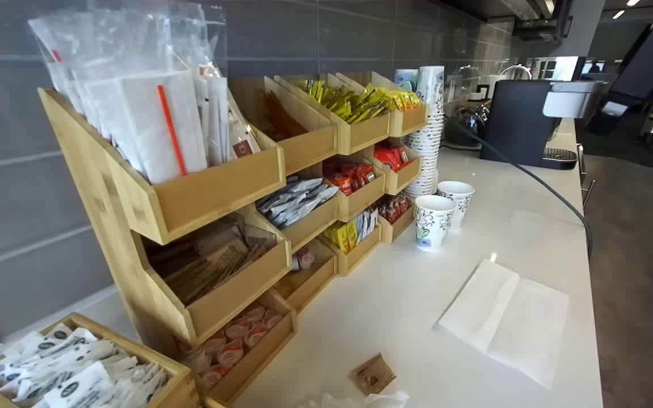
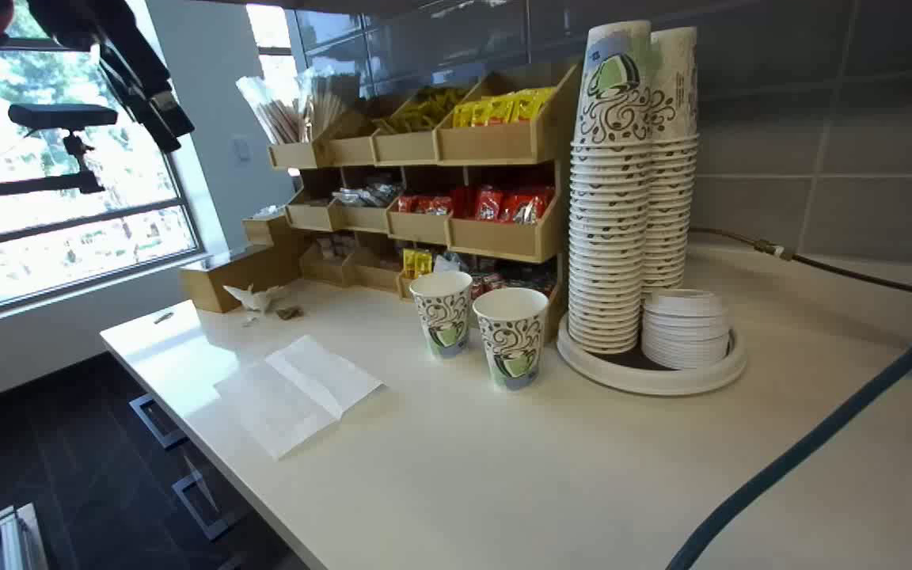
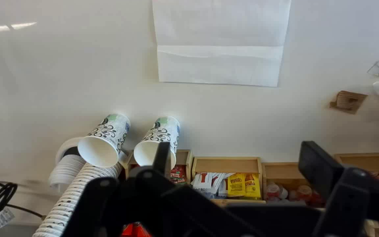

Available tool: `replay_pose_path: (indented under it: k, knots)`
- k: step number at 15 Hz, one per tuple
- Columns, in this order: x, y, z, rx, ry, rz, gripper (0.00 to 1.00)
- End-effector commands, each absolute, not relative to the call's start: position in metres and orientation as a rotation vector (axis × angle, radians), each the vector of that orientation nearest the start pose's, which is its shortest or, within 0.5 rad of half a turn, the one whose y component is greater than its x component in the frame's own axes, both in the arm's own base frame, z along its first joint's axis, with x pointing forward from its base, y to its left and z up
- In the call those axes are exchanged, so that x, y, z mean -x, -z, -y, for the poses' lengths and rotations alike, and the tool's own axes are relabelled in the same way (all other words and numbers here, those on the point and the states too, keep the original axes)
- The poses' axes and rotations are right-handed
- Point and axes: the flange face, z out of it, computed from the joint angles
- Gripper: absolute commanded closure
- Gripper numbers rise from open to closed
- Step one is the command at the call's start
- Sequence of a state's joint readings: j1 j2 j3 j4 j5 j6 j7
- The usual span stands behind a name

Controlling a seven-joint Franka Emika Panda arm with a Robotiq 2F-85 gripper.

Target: Take an object and put it on the counter

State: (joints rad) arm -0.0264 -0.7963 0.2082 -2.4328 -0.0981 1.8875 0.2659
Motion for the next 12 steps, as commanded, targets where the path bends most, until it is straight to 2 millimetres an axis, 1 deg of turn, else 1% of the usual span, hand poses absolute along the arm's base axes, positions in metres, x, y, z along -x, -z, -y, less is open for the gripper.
replay_pose_path:
  k: [1, 7, 8, 9, 12]
  knots:
    - [-0.329, -0.584, -0.07, 3.297, 0.467, -0.178, 0.0]
    - [-0.329, -0.584, -0.07, 3.297, 0.467, -0.178, 0.0]
    - [-0.343, -0.577, -0.067, 3.257, 0.498, -0.159, 0.0]
    - [-0.357, -0.573, -0.066, 3.229, 0.545, -0.071, 0.0]
    - [-0.394, -0.567, -0.061, 3.148, 0.713, 0.155, 0.0]
